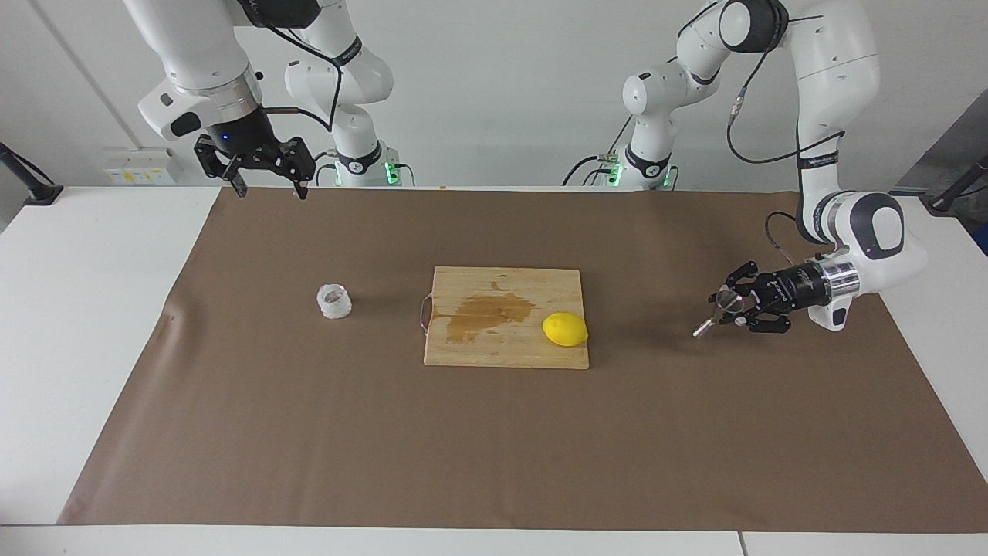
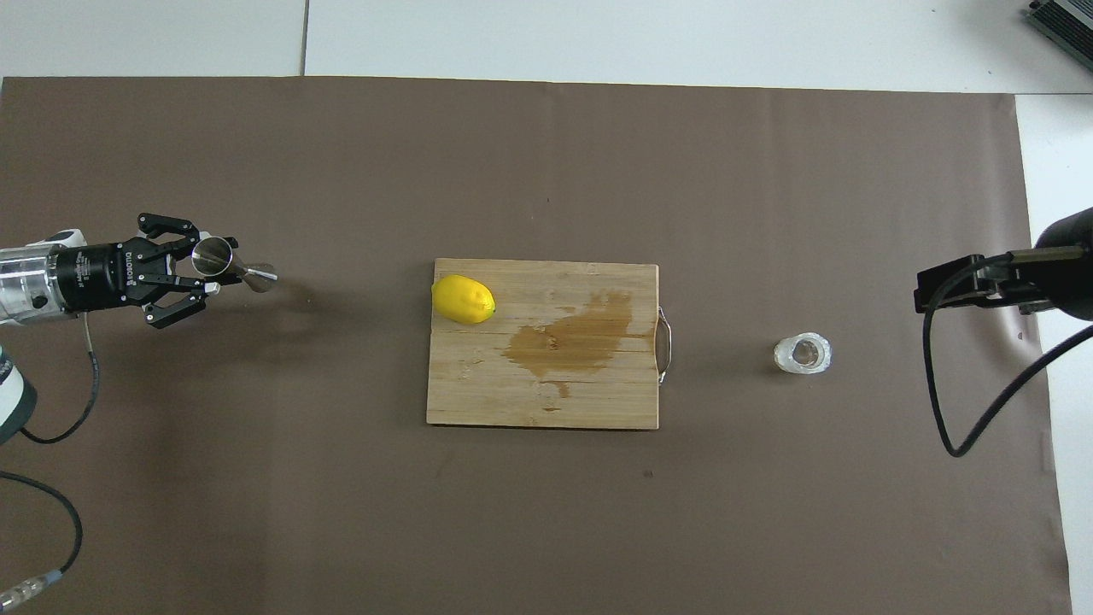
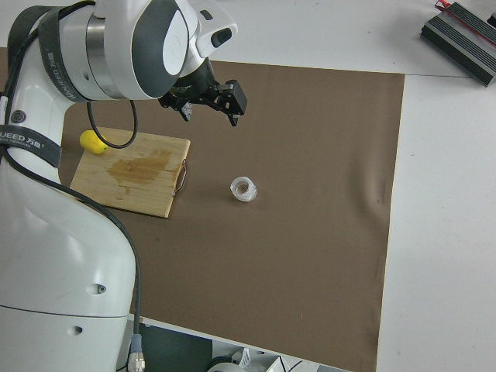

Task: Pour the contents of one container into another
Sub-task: 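Lift the steel cup off the table with the left gripper, then carry the steel cup over the wooden cutting board with the left gripper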

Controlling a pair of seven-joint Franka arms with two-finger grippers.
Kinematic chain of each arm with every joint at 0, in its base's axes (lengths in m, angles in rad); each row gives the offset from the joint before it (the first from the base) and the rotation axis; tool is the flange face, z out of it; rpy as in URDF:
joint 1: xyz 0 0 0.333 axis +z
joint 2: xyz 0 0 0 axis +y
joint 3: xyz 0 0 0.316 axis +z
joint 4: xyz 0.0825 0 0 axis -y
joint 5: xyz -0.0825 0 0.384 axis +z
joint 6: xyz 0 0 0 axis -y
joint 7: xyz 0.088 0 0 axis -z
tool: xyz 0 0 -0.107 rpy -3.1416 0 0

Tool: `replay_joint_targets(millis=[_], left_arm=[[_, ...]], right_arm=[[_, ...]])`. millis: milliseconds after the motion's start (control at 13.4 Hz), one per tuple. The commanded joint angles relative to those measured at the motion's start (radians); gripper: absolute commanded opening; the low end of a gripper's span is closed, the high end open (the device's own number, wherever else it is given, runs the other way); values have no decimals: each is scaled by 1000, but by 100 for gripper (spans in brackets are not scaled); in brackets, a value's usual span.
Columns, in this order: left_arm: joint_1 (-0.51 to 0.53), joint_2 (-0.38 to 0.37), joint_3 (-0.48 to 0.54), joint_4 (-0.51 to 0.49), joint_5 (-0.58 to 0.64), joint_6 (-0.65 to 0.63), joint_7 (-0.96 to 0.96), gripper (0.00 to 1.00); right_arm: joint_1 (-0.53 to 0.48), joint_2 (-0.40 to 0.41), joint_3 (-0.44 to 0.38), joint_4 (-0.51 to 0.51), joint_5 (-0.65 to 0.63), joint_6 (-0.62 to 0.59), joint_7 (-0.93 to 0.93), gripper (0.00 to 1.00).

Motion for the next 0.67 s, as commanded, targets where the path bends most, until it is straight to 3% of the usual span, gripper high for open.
replay_joint_targets(millis=[0,596], left_arm=[[-57,-101,13,-111,-70,44,-41,0],[-405,-293,12,-326,-371,386,-43,0]], right_arm=[[-2,-18,-2,-14,2,-8,5,100],[-2,-18,-2,-14,2,-8,5,100]])
